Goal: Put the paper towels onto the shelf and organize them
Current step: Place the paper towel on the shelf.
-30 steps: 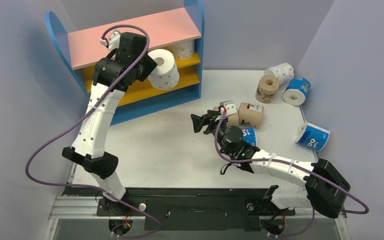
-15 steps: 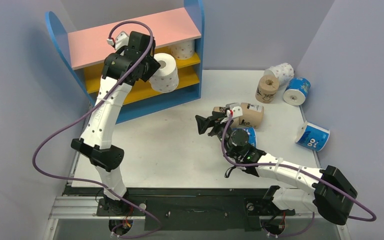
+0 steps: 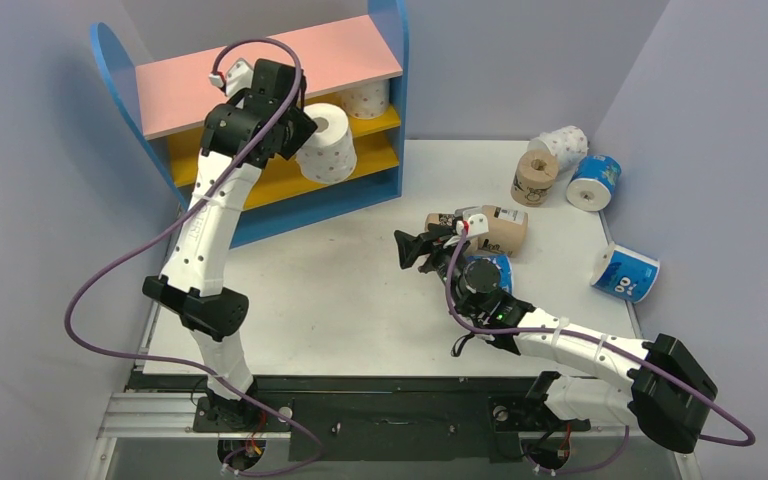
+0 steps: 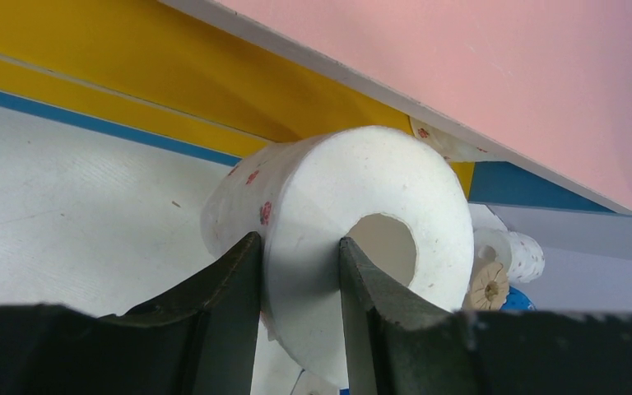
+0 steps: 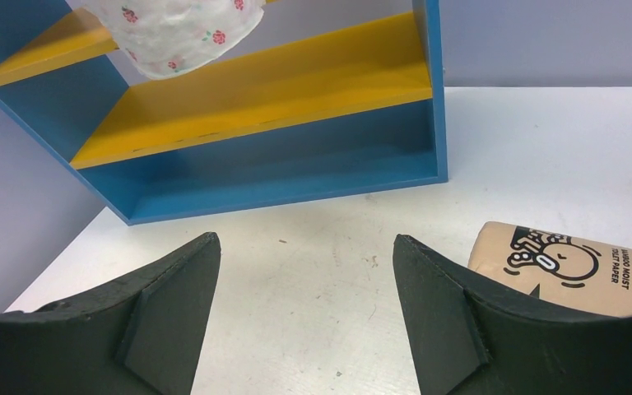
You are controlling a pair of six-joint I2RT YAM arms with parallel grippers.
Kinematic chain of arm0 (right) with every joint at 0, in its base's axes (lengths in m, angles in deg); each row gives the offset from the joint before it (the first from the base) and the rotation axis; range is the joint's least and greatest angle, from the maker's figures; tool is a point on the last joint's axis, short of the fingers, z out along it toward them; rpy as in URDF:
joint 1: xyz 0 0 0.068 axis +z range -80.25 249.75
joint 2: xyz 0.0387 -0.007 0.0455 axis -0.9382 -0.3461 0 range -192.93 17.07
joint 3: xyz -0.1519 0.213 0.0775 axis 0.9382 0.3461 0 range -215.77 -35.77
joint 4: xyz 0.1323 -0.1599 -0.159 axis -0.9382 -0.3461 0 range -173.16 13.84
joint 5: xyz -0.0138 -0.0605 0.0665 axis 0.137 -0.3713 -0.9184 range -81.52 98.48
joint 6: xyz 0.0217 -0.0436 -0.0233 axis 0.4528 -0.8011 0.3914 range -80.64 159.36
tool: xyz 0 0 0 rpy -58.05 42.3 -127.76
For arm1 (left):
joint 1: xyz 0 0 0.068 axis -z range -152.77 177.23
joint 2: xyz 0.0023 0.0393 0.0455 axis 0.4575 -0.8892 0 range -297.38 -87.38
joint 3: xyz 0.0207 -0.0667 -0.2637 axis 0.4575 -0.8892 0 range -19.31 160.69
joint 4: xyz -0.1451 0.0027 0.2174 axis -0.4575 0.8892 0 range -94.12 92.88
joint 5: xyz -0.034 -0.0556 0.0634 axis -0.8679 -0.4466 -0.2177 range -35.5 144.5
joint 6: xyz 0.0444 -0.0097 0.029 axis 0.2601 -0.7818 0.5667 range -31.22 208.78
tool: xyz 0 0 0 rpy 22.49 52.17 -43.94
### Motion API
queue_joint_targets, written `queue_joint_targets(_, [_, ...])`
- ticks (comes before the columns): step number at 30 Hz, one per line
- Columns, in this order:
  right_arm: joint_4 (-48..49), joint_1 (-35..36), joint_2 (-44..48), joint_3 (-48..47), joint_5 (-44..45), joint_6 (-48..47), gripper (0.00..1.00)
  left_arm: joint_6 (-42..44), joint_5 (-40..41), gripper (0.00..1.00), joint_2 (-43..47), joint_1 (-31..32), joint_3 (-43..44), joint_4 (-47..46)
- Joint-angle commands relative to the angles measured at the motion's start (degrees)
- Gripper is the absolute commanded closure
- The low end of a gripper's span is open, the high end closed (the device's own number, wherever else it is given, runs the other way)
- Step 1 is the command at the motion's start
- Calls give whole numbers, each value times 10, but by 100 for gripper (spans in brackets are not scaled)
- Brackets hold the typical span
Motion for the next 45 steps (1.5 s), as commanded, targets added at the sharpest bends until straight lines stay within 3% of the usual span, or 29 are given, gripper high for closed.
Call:
queue_joint_targets(1, [19,-4,4,2,8,5,28,1,23,100,6,-17,30,-68])
queue_joint_targets(27, [22,-14,8,8,12,5,28,-8,-2,100,91,27,-81,-110])
queue_joint_targets(34, [21,-14,11,9,11,6,28,-6,11,100,94,40,-79,-110])
queue_joint_targets(45, [18,-15,24,18,16,4,28,10,41,100,62,34,-6,-98])
